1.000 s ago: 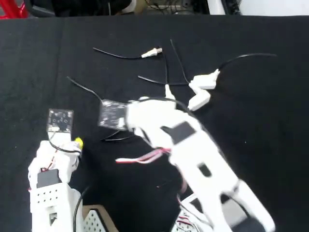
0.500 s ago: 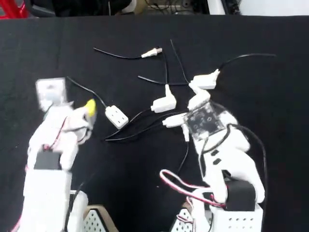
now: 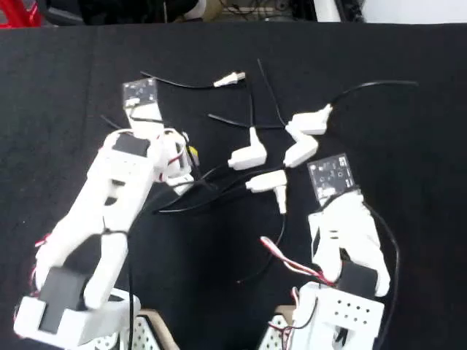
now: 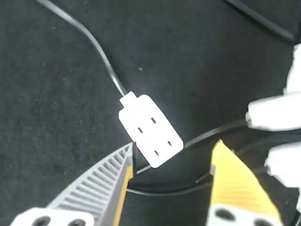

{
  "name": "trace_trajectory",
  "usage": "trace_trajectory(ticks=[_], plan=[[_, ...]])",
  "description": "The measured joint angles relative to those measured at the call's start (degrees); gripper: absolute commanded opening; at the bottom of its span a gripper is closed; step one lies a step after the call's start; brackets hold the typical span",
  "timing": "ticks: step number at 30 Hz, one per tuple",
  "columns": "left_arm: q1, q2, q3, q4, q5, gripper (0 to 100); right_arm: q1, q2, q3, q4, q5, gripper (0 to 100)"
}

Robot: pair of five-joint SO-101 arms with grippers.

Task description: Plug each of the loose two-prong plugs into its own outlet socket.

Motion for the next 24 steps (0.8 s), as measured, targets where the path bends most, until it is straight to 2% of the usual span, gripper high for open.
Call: trace_trajectory(ticks=[7, 11, 18, 24], plan=[[-0.1, 1.9, -1.9, 1.8, 12.3, 29, 0.4, 0.0, 4.4, -2.5, 2.0, 1.5], [-0.1, 1.9, -1.9, 1.6, 14.9, 29, 0.4, 0.0, 4.8, -2.7, 2.2, 1.5], [-3.6, 3.4, 6.0, -8.9, 17.8, 29, 0.3, 0.0, 5.0, -2.7, 2.2, 1.5], [-3.9, 8.4, 6.7, -15.3, 18.8, 28, 0.3, 0.0, 5.0, -2.7, 2.2, 1.5]])
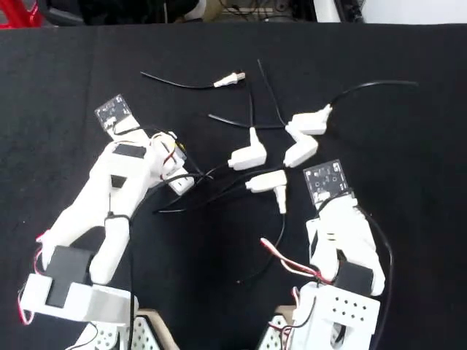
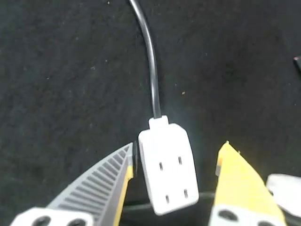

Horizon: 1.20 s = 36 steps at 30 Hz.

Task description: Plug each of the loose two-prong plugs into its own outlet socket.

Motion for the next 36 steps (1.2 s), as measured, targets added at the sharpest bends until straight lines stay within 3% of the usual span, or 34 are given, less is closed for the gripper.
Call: trace_trajectory(ticks=[5, 12, 23, 30, 36], plan=[[0.8, 8.0, -1.8, -2.4, 0.6, 26, 0.0, 0.0, 0.0, 0.0, 0.0, 1.5], [0.9, 14.0, -11.7, 8.5, 0.8, 3, 0.0, 0.0, 0.0, 0.0, 0.0, 1.5], [-4.6, 9.6, -18.5, 27.7, -3.6, 3, 0.0, 0.0, 1.0, -1.1, 0.0, 1.5], [-14.3, -6.2, -17.8, 37.2, -15.1, 3, 0.0, 0.0, 1.0, -1.1, 0.0, 1.5], [-23.3, -18.8, -6.2, 38.9, -28.0, 3, 0.0, 0.0, 1.0, -1.1, 0.0, 1.5]])
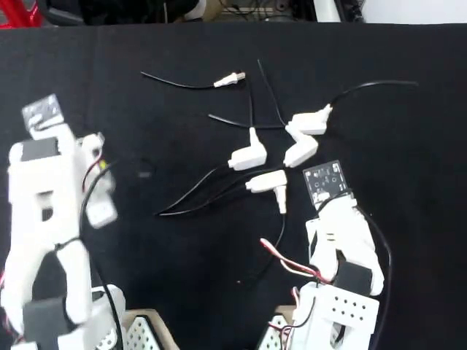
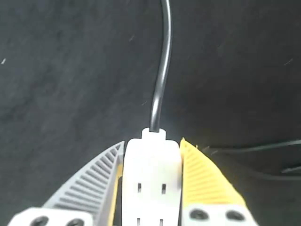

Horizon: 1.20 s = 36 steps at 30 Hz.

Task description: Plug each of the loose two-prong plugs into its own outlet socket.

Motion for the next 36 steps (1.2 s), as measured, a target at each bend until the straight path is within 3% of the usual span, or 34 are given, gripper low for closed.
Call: trace_trajectory(ticks=[4, 7, 11, 14, 16, 21, 25, 27, 30, 36], plan=[[-2.5, -6.2, 10.2, -4.0, -2.6, 4, 0.0, 0.0, 0.0, 0.0, 0.0, 1.5], [-2.5, -8.9, 16.3, -10.3, -2.7, 14, 0.0, 0.0, 0.0, 0.0, 0.0, 1.5], [-1.8, -9.8, 21.3, -17.2, 5.6, 28, -0.2, 0.0, 0.0, 0.0, 0.0, 1.5], [0.3, -9.8, 22.2, -18.8, 14.9, 27, -2.5, 0.0, 0.9, 0.0, 0.0, 1.5], [1.9, -10.4, 22.2, -18.8, 17.5, 27, -3.9, 0.0, 1.1, 0.0, 0.0, 1.5], [2.3, -10.6, 22.2, -18.8, 18.8, 27, -4.2, 0.0, 1.1, 0.0, 0.0, 1.5], [-1.2, -10.6, 22.2, -18.8, 16.9, 27, -4.3, 0.0, 1.1, 0.0, 0.0, 1.5], [-4.1, -10.6, 21.4, -18.8, 10.2, 27, -4.4, 0.0, 1.1, 0.0, 0.0, 1.5], [-7.8, -10.6, 18.2, -18.8, -5.9, 27, -4.3, 0.0, 1.3, 0.0, 0.0, 1.5], [-8.9, -10.6, 16.2, -11.3, -54.1, 25, -4.3, 0.0, 1.3, 0.0, 0.4, 1.5]])
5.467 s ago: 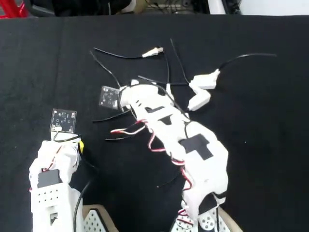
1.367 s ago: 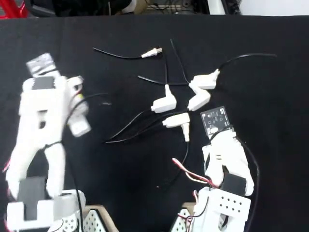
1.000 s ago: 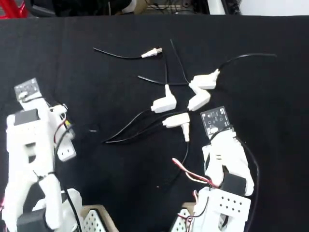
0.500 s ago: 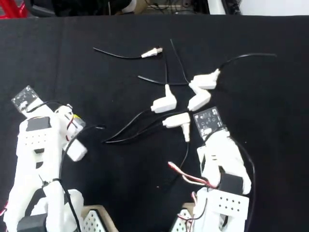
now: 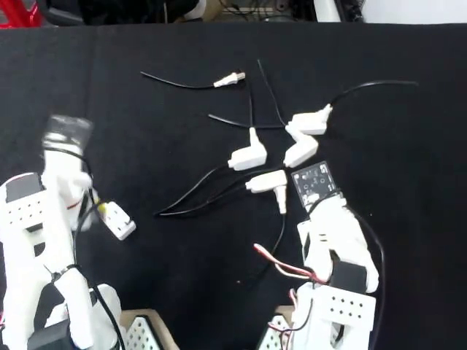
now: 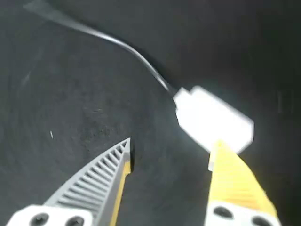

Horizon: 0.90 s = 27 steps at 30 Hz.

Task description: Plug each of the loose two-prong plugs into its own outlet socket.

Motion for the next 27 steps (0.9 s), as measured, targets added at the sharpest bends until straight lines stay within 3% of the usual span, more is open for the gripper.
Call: trace_trajectory(ticks=[2, 4, 6, 9, 12, 18, 27], plan=[[0.0, 0.0, 1.9, 2.1, -17.8, 22, 0.0, 0.0, 0.0, 0.0, 0.9, 1.5], [0.5, 0.0, 4.8, 1.8, -30.4, 21, 0.0, 0.0, 0.0, 0.0, 1.1, 1.5], [2.5, 0.0, 8.2, -0.4, -35.3, 22, 0.0, 0.0, 0.0, 0.0, 1.2, 1.5], [5.1, 0.0, 14.0, -5.5, -36.3, 22, 0.0, 0.0, 0.0, 0.0, 1.2, 1.5], [8.4, 0.0, 18.5, -12.9, -29.9, 22, 0.0, 0.0, 0.0, 0.0, 1.2, 1.5], [12.7, -0.1, 19.7, -25.4, -6.9, 22, 0.0, 0.0, 0.0, 0.0, 1.2, 1.5], [19.3, -8.9, 21.8, -27.0, 17.8, 22, 0.0, 0.0, 0.2, 0.0, 1.2, 1.5]])
